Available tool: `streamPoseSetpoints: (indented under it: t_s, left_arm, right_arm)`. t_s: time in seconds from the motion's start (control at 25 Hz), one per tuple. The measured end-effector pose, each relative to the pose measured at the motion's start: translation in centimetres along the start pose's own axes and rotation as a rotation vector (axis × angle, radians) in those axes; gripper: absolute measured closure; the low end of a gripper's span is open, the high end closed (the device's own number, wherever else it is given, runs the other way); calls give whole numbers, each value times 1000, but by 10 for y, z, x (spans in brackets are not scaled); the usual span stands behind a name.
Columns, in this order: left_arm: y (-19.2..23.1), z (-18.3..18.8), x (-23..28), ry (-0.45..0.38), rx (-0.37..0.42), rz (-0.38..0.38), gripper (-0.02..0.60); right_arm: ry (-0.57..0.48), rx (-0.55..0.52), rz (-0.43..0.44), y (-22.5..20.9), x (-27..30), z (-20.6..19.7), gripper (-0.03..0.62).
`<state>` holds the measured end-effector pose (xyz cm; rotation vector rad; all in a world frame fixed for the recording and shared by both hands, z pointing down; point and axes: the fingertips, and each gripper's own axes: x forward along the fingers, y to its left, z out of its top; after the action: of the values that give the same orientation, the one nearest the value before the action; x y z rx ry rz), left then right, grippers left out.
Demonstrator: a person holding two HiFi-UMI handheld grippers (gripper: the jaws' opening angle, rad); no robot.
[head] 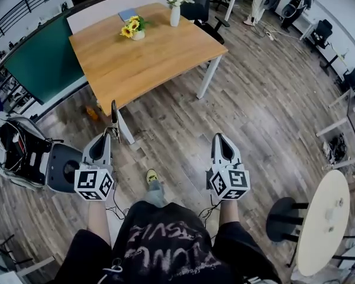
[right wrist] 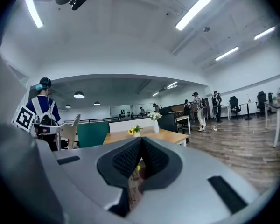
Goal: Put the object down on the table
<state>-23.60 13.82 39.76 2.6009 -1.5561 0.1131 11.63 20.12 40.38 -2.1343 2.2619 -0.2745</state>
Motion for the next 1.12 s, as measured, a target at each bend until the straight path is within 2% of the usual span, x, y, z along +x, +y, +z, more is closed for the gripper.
streamPoseSetpoints:
  t_s: [0.2, 0.36, 0.84, 1.12]
  left_arm:
    - [40, 12, 77, 4, 4, -10, 561]
    - [67, 10, 116, 22, 1, -7, 561]
    - [113, 17, 195, 23, -16, 6, 561]
    - [121, 11, 268, 73, 71, -11, 565]
  right_arm:
    - [14, 4, 6, 1, 89, 7, 589]
    - [25, 14, 23, 8, 143, 5, 589]
    - [47, 13, 49, 10, 239, 9, 589]
    - [41, 16, 88, -2, 318, 10, 589]
